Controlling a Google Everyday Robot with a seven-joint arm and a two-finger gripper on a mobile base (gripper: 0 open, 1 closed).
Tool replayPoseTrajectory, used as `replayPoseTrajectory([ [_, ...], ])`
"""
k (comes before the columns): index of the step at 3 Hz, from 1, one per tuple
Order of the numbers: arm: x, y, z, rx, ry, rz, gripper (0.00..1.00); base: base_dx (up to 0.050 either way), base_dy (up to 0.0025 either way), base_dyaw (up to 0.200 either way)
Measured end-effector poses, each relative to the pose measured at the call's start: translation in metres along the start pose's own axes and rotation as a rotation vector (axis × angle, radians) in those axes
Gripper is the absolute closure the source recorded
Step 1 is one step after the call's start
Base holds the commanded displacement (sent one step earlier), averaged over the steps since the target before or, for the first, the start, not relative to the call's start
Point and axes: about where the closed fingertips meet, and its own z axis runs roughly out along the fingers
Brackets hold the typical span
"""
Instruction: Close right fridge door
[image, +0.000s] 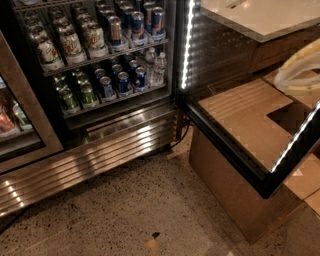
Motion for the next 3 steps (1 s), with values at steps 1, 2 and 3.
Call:
replayPoseTrajectory([
  [1,-0.013,0.002,0.022,-0.087,-0.040,-0.034,0.85,0.000,0.00000,0.000],
  [2,-0.013,-0.005,0.024,-0.068,-0.038,-0.036,0.64,0.000,0.00000,0.000],
  [3,-0.012,-0.013,0.032,-0.057,0.023,-0.044,0.39,0.000,0.00000,0.000],
])
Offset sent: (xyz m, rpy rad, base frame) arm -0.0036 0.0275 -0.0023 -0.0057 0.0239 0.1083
